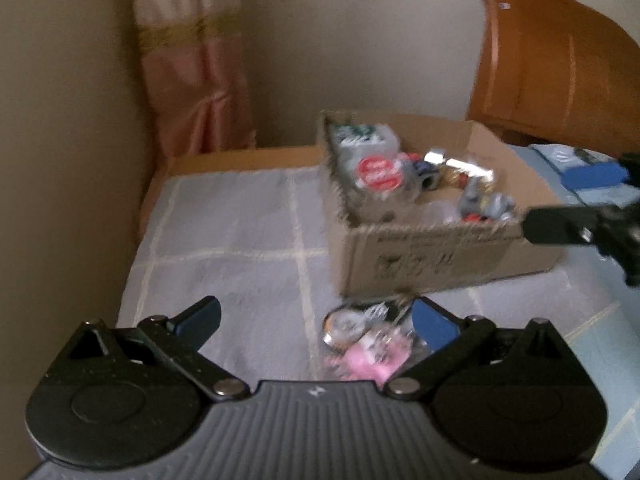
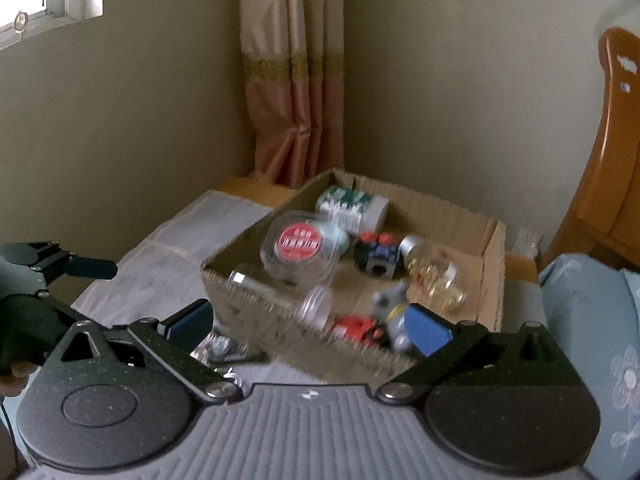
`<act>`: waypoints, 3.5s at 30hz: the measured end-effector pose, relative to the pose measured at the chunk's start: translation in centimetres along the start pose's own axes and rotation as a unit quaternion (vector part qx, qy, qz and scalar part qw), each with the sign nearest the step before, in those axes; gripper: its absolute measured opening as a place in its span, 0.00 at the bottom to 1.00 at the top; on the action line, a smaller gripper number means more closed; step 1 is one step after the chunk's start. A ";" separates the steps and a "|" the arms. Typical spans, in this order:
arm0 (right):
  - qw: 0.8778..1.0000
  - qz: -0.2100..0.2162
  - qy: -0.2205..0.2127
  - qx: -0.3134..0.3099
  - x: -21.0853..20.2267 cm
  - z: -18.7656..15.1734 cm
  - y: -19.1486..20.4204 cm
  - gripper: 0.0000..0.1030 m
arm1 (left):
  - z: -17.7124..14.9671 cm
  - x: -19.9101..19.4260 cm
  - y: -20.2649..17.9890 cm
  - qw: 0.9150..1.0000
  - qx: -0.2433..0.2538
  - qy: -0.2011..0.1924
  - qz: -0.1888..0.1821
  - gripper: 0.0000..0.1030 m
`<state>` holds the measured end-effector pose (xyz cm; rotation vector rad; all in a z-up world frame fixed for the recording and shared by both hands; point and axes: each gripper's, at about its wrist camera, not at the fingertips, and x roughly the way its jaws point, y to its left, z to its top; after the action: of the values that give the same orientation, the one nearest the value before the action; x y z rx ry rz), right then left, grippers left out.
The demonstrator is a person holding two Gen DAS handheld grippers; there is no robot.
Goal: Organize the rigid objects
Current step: 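Withdraw both open tools from the box toward the keychains and tape, then grasp the pink keychain with the left tool while the right tool grasps the correction tape, then lift the pink keychain with the left tool while the right tool holds the tape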
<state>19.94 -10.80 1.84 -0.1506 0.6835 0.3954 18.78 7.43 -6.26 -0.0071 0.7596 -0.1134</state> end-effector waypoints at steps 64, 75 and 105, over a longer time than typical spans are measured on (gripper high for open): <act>0.993 -0.017 0.105 0.046 5.2 -9.1 0.8 1.00 | -5.0 2.0 -1.0 0.997 0.076 0.001 -0.022 0.53; 0.994 0.006 0.106 0.017 7.0 -7.9 3.8 1.00 | -6.5 -0.7 1.8 0.997 0.073 0.020 0.005 0.53; 0.986 -0.108 0.081 0.103 12.4 -4.0 9.0 1.00 | -8.0 -3.8 3.7 0.993 0.108 0.005 -0.042 0.77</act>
<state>22.76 0.14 -9.20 -0.0603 0.8543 0.1040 10.95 11.75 -9.66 0.1671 0.7543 -0.2745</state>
